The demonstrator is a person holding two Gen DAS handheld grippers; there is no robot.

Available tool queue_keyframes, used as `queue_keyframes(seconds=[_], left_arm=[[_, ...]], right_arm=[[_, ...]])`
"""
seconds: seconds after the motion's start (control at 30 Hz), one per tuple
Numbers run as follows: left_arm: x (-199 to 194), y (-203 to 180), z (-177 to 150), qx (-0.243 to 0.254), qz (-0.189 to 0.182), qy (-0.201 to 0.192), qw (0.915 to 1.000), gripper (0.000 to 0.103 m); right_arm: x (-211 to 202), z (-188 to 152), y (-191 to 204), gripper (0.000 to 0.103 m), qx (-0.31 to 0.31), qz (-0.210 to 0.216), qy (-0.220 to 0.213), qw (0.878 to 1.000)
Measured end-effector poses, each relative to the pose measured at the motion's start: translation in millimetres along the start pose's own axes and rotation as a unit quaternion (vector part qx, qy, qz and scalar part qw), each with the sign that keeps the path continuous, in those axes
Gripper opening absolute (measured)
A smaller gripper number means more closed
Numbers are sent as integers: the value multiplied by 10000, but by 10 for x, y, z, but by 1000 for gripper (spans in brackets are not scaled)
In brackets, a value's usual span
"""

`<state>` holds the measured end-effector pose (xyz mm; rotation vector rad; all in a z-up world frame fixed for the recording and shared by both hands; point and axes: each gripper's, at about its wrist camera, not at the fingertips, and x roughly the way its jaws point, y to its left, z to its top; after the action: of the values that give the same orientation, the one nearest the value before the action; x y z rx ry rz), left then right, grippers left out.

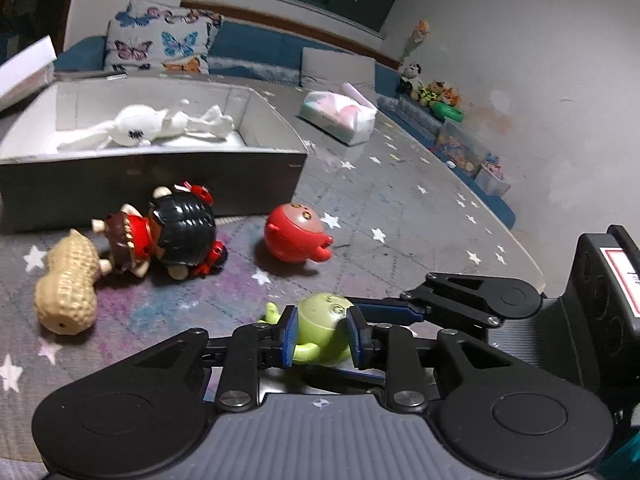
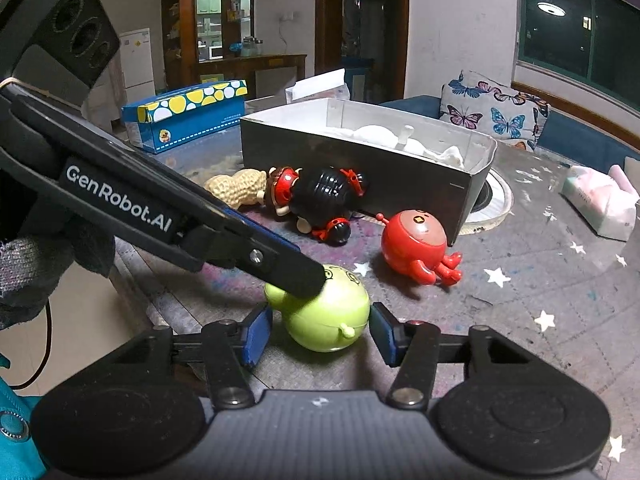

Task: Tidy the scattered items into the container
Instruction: 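Carry the green alien toy with the left gripper into the box and release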

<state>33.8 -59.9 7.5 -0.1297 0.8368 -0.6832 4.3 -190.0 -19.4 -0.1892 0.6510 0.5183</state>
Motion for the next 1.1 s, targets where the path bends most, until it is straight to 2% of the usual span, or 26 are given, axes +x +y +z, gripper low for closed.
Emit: queue_keyframes(seconds=[0.4,0.63,0.7,1.1], left_arm=[[52,110,45,-238,-82,92,9996,38],[69,150,67,-318,-117,85,9994,37],[65,149,63,-275,-109,64,9995,37],[39,134,16,-282,-3,69,9996,40]], right_arm=[[52,27,8,53,-80,-47,-12,10000],[109,52,11,52,-112,-99,10,9999],[115,51,8,49,-116,-104,15,9999],[126,34,49,49,-233,-84,-4,9997]])
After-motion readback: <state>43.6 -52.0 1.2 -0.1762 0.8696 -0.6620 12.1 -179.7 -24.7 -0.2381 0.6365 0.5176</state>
